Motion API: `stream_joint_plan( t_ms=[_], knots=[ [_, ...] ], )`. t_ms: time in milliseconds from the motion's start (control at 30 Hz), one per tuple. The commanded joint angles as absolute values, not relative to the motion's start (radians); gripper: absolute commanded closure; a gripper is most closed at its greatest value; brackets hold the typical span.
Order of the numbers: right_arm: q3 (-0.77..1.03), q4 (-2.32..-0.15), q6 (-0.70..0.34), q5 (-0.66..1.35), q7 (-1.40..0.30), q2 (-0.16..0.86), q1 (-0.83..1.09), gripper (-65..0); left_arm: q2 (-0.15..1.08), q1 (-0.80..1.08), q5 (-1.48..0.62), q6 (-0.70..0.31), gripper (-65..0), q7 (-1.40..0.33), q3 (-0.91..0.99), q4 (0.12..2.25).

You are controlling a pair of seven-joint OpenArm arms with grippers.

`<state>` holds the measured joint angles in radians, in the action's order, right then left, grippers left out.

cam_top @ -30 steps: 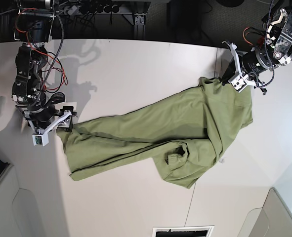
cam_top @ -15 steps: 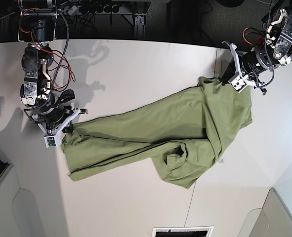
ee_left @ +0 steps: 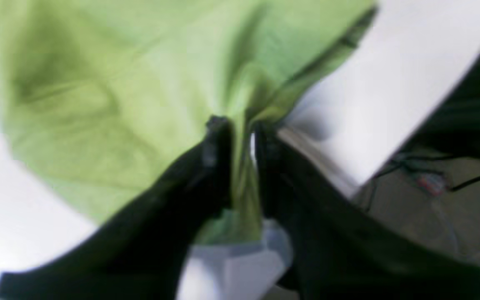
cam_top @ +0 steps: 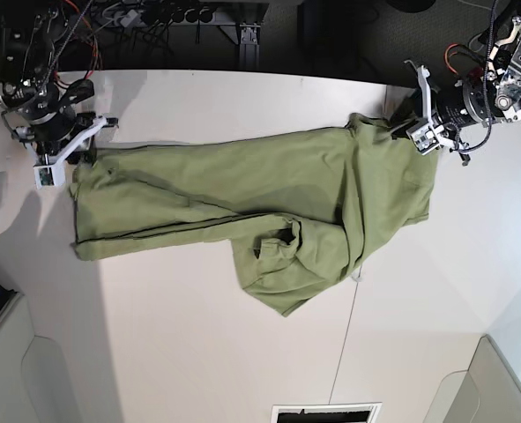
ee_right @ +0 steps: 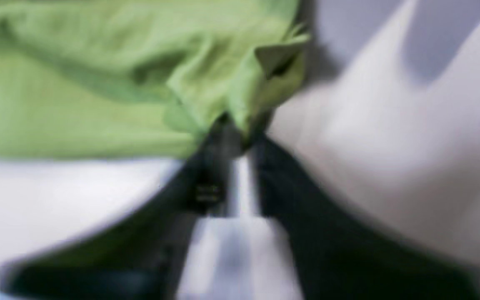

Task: Layout the t-shirt on the table in an organized manner, then fold the t-shirt properly
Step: 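Drag the held shirt edge with the right gripper away from the left gripper, then grasp the shirt body with the left gripper and pull it outward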

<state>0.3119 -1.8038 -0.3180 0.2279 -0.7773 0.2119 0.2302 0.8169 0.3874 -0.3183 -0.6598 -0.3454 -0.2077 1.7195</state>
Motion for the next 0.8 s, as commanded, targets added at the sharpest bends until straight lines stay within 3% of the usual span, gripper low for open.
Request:
stream_joint_plan(
  t_ms=[0, 67, 400, 567, 767],
  knots=[
    [0.32, -1.822, -0.321, 0.237, -0.76, 0.221, 0.248, -25.8, 0.838, 0.385, -0.336, -0.675, -20.1, -0.365, -0.202, 1.727],
    [0.32, -1.822, -0.321, 0.237, -0.756, 0.221, 0.291, -29.7, 0.855, 0.383, -0.392, -0.681, -21.4, -0.391, -0.202, 1.736],
    [0.321, -1.824, -0.318, 0.307, -0.706, 0.221, 0.341, -28.6, 0.964, 0.382, -0.517, -0.698, -21.3, -0.457, -0.085, 2.035],
    [0.321, -1.84, -0.332, 0.407, -0.686, 0.206, 0.316, 0.0, 0.939, 0.379, -0.532, -0.573, -21.3, -0.342, -0.03, 2.111],
    [0.321, -1.844, -0.371, 0.4, -0.648, 0.162, 0.229, 0.0, 0.777, 0.295, -0.413, -0.493, -21.3, -0.303, -0.105, 2.086]
  ],
)
